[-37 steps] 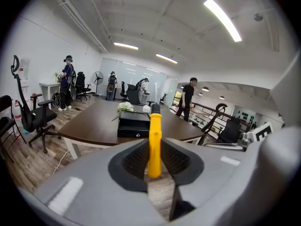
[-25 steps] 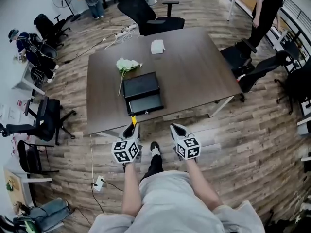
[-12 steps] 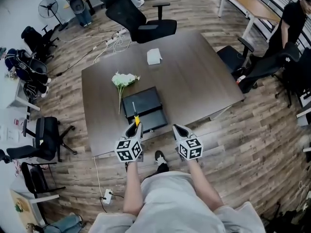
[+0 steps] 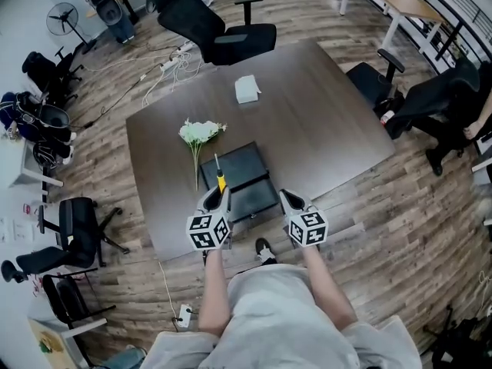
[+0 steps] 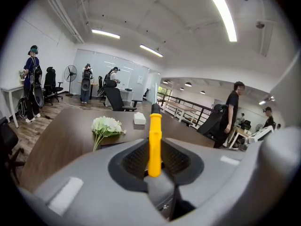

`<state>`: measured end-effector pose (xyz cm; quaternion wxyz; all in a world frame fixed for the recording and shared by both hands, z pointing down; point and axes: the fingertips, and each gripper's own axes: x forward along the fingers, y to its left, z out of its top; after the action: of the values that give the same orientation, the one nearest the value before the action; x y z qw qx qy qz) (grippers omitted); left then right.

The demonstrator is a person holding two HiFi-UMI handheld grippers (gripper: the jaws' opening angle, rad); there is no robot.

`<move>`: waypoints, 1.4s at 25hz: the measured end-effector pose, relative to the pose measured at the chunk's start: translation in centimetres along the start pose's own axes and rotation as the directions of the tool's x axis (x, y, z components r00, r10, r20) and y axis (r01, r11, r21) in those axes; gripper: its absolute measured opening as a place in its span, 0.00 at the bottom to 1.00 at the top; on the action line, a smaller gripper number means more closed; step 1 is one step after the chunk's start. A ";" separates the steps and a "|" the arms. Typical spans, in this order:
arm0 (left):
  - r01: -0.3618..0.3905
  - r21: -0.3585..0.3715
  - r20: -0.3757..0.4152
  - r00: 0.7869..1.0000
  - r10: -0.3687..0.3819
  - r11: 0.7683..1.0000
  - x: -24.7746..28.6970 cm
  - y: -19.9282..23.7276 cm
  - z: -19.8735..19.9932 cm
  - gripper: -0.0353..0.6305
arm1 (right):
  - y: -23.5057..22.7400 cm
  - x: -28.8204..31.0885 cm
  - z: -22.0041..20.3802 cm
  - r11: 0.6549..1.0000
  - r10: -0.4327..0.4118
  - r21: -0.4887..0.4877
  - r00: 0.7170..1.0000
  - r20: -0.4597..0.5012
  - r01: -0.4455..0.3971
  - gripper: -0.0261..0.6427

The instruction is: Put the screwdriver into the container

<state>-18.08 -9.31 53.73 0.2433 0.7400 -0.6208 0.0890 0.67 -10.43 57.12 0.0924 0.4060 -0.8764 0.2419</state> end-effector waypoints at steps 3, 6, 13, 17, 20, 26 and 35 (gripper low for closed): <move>0.013 0.007 0.003 1.000 -0.013 1.000 0.7 1.2 0.9 0.25 | 0.3 1.2 0.3 1.000 -0.015 0.001 1.000 -0.001 0.015 0.04; 0.033 0.022 -0.006 0.999 -0.033 0.999 1.3 2.2 1.0 0.25 | 0.6 2.1 -0.1 1.000 -0.024 0.006 1.000 -0.015 0.024 0.04; 0.076 0.041 -0.051 0.996 -0.074 0.996 1.6 2.9 -1.3 0.25 | 1.3 2.8 -0.8 0.999 -0.011 -0.051 0.998 -0.064 0.008 0.04; 0.105 0.059 -0.090 0.991 -0.099 0.993 1.2 3.1 -3.0 0.25 | 1.6 3.1 -1.2 0.998 -0.014 -0.055 0.997 -0.074 0.010 0.04; 0.121 0.084 -0.119 0.987 -0.110 0.989 1.0 3.3 -4.0 0.25 | 1.8 3.5 -1.4 0.998 -0.004 -0.059 0.996 -0.084 -0.001 0.04; 0.166 0.157 -0.195 0.972 -0.134 0.974 1.3 3.2 -6.4 0.25 | 1.4 4.6 -2.0 0.998 0.013 -0.053 0.995 -0.103 -0.018 0.04; 0.254 0.181 -0.310 0.932 -0.190 0.950 2.9 3.1 -8.9 0.25 | -0.2 5.9 -1.8 0.997 0.011 -0.078 0.989 -0.147 -0.022 0.04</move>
<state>-18.91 -8.05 63.43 0.2569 0.8070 -0.4769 0.2353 -3.06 -13.56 60.90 0.1703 0.3760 -0.8795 0.2368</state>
